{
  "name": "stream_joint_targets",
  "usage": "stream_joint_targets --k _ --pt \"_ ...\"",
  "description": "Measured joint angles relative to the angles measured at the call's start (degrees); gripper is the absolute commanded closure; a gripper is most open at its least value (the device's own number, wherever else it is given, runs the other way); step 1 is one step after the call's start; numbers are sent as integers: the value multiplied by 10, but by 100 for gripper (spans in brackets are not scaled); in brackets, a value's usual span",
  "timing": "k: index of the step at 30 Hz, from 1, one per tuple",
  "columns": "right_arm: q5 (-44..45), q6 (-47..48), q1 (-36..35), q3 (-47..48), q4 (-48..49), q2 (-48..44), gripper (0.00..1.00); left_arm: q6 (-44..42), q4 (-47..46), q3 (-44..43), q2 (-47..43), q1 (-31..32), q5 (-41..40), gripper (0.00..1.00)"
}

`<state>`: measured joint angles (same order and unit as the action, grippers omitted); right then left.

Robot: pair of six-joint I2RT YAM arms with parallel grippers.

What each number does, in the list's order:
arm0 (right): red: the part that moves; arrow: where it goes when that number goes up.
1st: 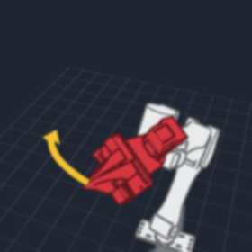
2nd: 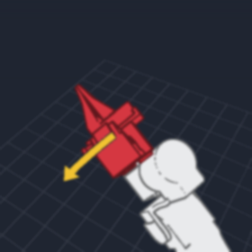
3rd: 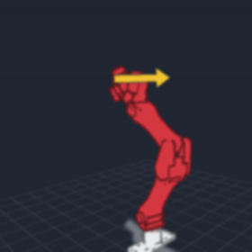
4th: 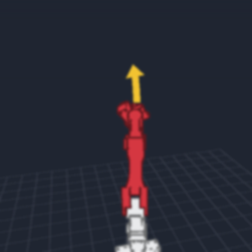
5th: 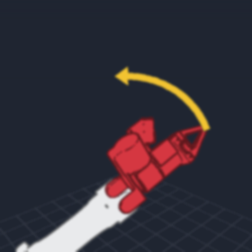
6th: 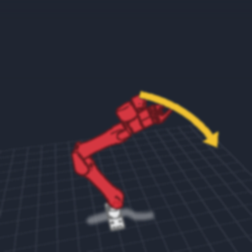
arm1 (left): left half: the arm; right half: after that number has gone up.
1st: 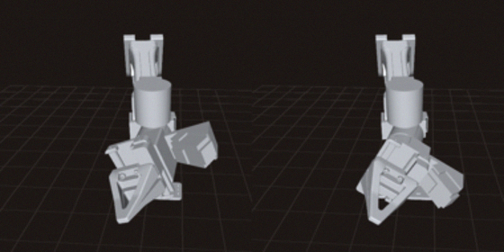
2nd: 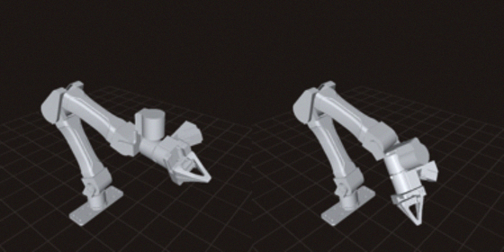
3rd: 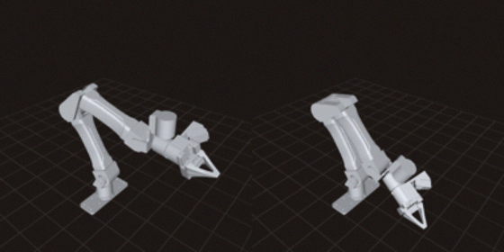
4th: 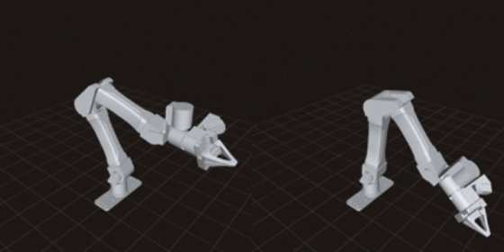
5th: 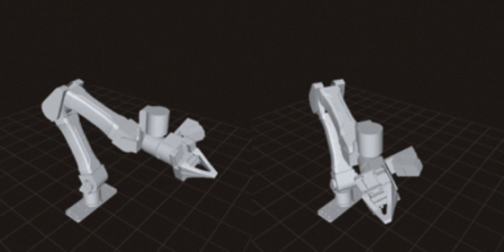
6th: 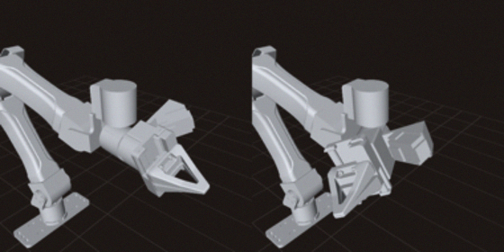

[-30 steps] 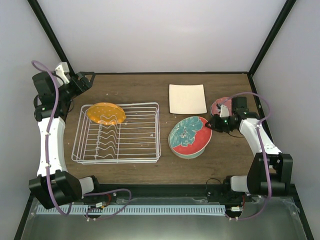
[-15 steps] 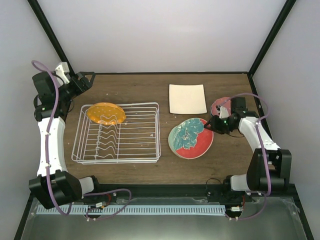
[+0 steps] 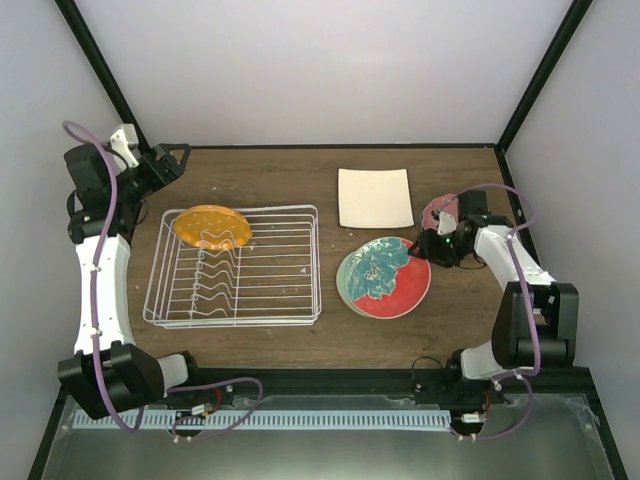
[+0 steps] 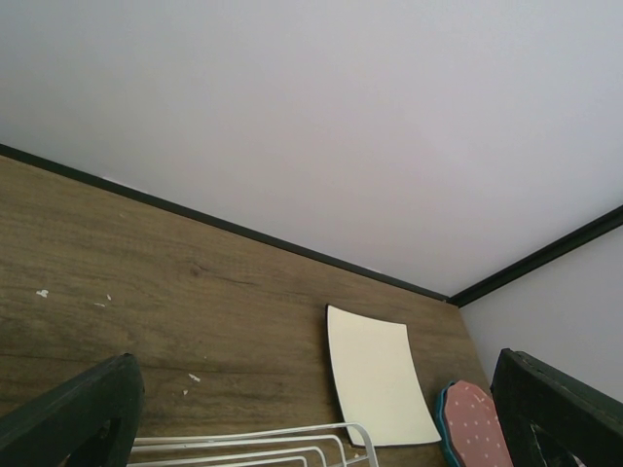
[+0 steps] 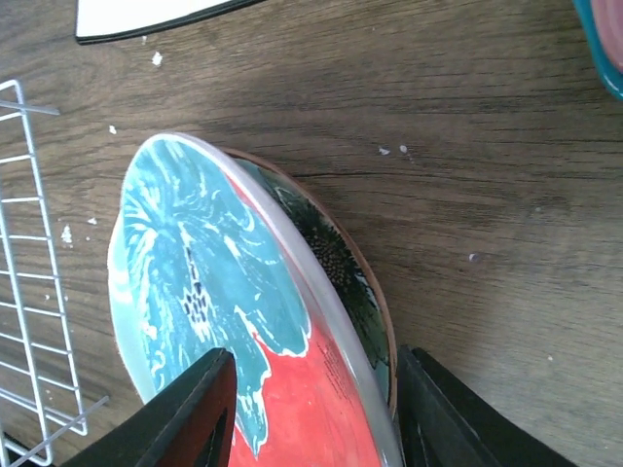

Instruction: Unload the plates from the dish rack

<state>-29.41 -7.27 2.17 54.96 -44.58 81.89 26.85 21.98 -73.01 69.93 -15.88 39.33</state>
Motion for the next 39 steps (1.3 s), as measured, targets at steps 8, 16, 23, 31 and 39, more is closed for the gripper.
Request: stream_joint_targets --k 8,16,23,31,39 --pt "43 -1 -23 16 -1 51 53 0 0 0 -1 0 0 0" --pt "71 -10 -56 44 -4 92 53 0 0 1 -7 0 0 0" --pt "96 -14 -62 56 -6 95 52 0 0 1 -7 0 0 0" --pt "72 -36 -62 96 38 45 51 0 0 1 -7 0 0 0" --pt "28 -53 -204 298 238 70 50 0 0 1 -7 0 0 0"
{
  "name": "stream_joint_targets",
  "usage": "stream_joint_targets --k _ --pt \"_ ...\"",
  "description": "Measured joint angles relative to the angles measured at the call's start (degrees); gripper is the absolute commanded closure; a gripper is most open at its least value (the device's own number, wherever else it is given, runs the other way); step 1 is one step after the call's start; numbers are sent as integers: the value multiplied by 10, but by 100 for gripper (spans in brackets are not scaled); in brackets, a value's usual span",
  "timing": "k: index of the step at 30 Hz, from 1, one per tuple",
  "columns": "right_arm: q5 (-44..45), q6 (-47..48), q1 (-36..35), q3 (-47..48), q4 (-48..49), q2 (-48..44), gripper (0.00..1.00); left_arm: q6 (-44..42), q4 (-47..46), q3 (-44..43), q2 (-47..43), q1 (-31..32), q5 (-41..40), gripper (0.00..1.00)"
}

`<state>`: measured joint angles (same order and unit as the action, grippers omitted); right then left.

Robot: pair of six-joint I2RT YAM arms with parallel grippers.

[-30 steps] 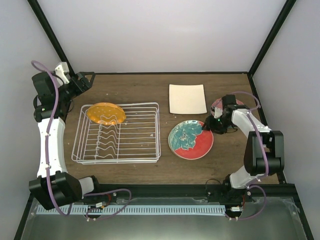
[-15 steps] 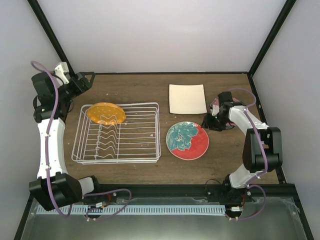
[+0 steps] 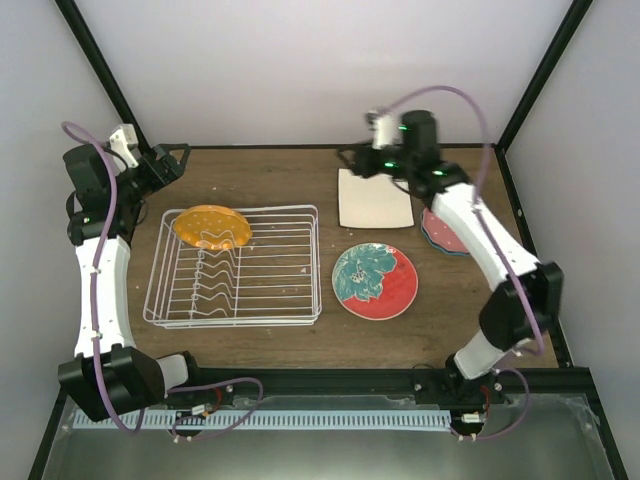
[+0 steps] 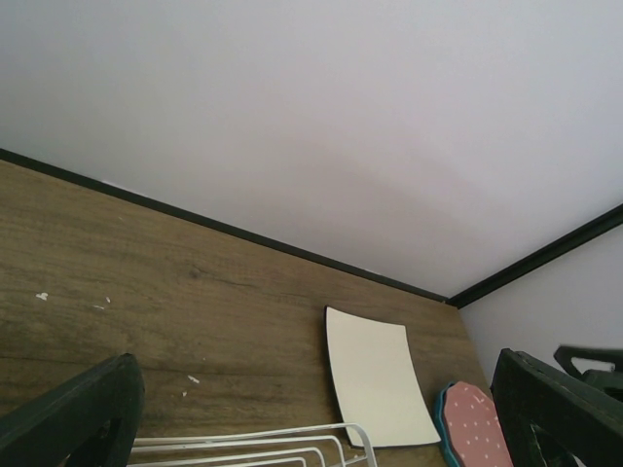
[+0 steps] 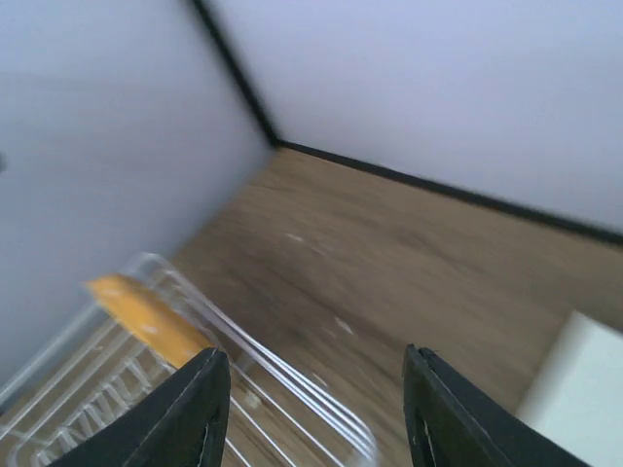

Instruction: Unload the plates from the dish rack

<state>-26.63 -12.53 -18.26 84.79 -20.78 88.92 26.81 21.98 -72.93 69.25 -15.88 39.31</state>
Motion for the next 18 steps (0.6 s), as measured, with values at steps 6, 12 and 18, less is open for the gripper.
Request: stream_joint_targets --k 6,12,18 --pt "-14 86 -182 185 76 181 48 -5 4 0 0 0 -7 0" --pt "-5 170 -279 265 75 319 36 -16 20 0 0 0 -28 0" --pt "14 239 -325 280 76 370 34 -25 31 0 3 -1 -40 0"
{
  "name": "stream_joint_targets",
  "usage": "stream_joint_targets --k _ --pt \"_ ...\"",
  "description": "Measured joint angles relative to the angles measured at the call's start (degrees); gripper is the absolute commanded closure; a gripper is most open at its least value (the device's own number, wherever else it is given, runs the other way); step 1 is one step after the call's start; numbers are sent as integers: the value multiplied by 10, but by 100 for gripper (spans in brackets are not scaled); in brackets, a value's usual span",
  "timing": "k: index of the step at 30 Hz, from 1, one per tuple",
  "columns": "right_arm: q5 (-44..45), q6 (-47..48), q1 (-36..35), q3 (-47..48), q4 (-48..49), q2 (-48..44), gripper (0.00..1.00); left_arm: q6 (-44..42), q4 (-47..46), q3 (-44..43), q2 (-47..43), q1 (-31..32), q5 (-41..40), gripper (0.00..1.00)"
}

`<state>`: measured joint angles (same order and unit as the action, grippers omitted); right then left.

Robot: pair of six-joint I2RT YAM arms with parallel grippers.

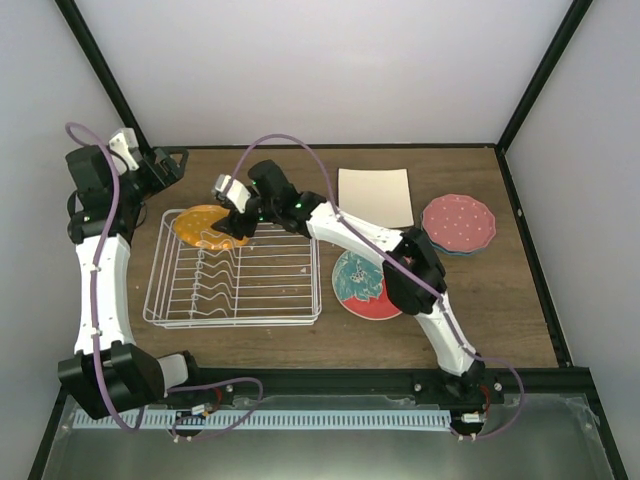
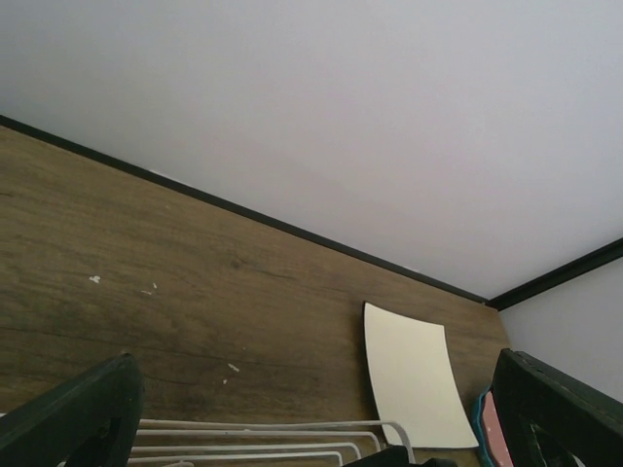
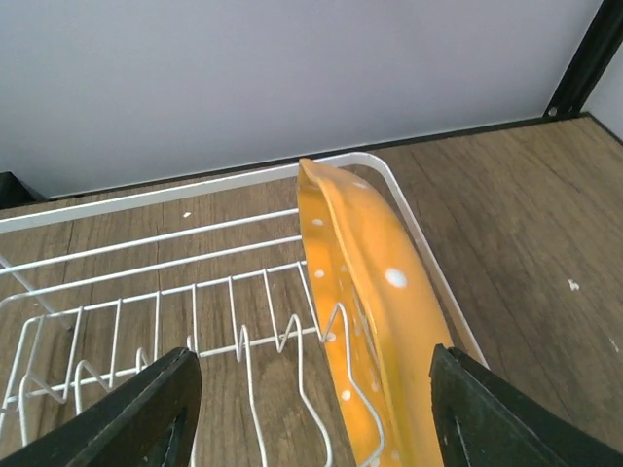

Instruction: Unload the plates from the dish rack

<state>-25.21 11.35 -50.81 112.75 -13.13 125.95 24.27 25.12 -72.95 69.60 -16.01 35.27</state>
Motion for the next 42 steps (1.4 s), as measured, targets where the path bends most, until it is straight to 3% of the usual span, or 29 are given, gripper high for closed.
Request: stream_joint_targets --k 15,17,20,23,42 --pt "29 56 0 67 26 66 38 -10 1 0 15 -1 -3 0" --pt "30 56 0 86 22 88 52 -11 1 0 15 -1 -3 0" --pt "29 54 0 87 15 103 84 -14 1 0 15 -1 -3 0" --pt "49 94 1 87 27 107 99 -16 1 0 15 -1 -2 0" --pt "99 118 -8 -38 72 26 99 -15 0 0 15 -1 7 0"
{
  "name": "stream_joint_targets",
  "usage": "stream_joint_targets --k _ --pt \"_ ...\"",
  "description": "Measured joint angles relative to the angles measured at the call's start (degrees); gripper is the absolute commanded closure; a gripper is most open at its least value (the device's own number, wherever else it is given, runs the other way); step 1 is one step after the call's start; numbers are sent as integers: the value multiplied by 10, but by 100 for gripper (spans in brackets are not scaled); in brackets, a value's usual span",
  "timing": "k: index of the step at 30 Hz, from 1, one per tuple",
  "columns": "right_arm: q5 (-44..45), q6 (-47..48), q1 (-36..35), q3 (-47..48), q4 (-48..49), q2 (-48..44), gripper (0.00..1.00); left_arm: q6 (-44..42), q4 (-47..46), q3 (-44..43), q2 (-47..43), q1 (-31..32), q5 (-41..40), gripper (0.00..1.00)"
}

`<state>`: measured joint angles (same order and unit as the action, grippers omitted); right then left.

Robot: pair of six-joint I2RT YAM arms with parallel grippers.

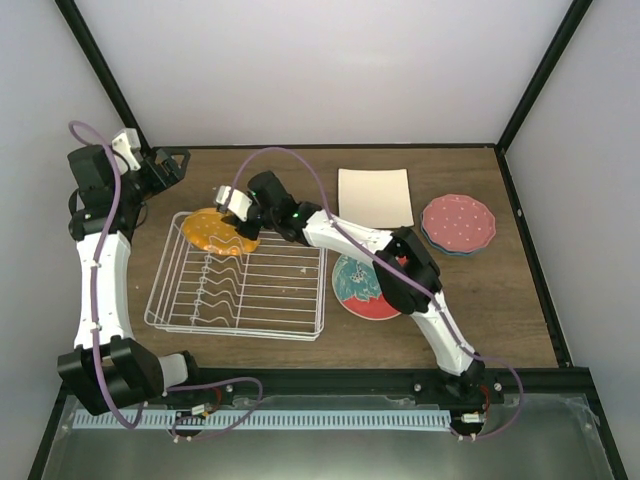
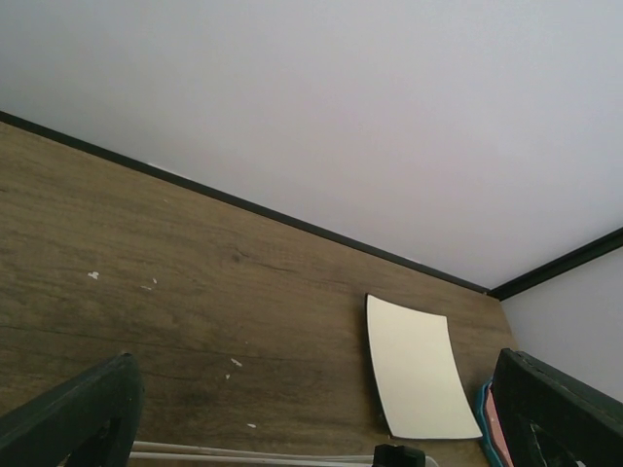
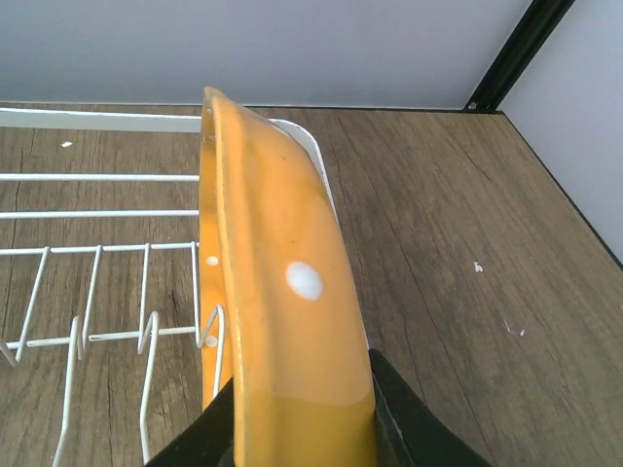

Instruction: Unload the plates from the dish rack

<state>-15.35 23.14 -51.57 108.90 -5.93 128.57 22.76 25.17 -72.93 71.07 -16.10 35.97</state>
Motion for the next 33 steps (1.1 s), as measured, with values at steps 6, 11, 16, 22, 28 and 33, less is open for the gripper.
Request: stream_joint_targets --k 6,11,16,22,28,33 --pt "17 6 0 -3 0 -7 99 0 0 0 -1 0 3 0" --pt "21 18 0 -3 6 -14 98 2 0 0 -1 0 4 0" --pt "18 34 0 -3 12 -20 98 2 0 0 -1 0 5 0" --pt "15 55 -2 -16 21 -29 98 2 0 0 -1 0 6 0" --pt "15 96 -8 -39 37 -45 99 2 -1 0 -1 0 6 0" --pt "24 132 -20 -39 56 -49 99 2 -2 0 -1 0 7 0"
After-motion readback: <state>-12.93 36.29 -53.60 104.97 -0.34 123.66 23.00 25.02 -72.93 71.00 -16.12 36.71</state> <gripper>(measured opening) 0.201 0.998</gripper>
